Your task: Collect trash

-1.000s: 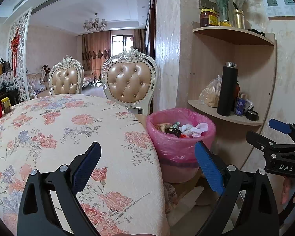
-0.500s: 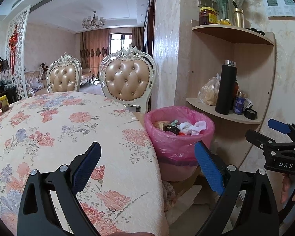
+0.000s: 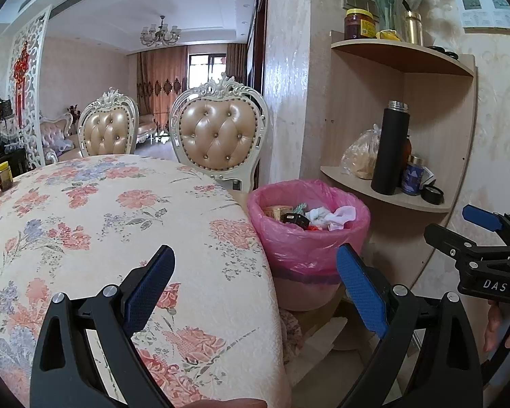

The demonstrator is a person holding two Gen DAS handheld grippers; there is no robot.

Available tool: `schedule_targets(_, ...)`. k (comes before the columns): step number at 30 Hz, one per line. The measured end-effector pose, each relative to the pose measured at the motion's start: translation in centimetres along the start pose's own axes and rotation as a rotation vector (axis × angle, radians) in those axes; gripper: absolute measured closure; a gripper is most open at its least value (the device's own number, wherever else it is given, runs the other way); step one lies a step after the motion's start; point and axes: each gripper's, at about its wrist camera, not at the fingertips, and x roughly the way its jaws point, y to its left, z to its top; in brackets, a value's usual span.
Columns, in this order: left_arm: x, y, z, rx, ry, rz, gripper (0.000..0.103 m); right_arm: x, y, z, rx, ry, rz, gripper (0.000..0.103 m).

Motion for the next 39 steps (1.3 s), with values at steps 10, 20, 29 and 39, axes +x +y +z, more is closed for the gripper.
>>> schedule_targets(10, 0.08, -0.05, -0.04, -0.001, 0.001, 0.000, 0.013, -0.02, 0.09, -0.02, 0.001, 0.000, 0.001, 0.005)
schedule_targets(20, 0.09, -0.13, -0.16, 0.001, 0.000, -0.003, 0.013, 0.11, 0.16, -0.04, 0.002, 0.002, 0.004, 0.005)
schedule_targets(29, -0.07, -0.36, -0.26, 0.010, -0.003, -0.010, 0.013, 0.40, 0.41, -0.19, 0.002, 0.004, 0.009, 0.005)
schedule_targets(39, -0.31, -0.34, -0.30, 0.016, -0.013, -0.019, 0.013, 0.41, 0.53, -0.36, 0.005, 0.005, 0.011, 0.005)
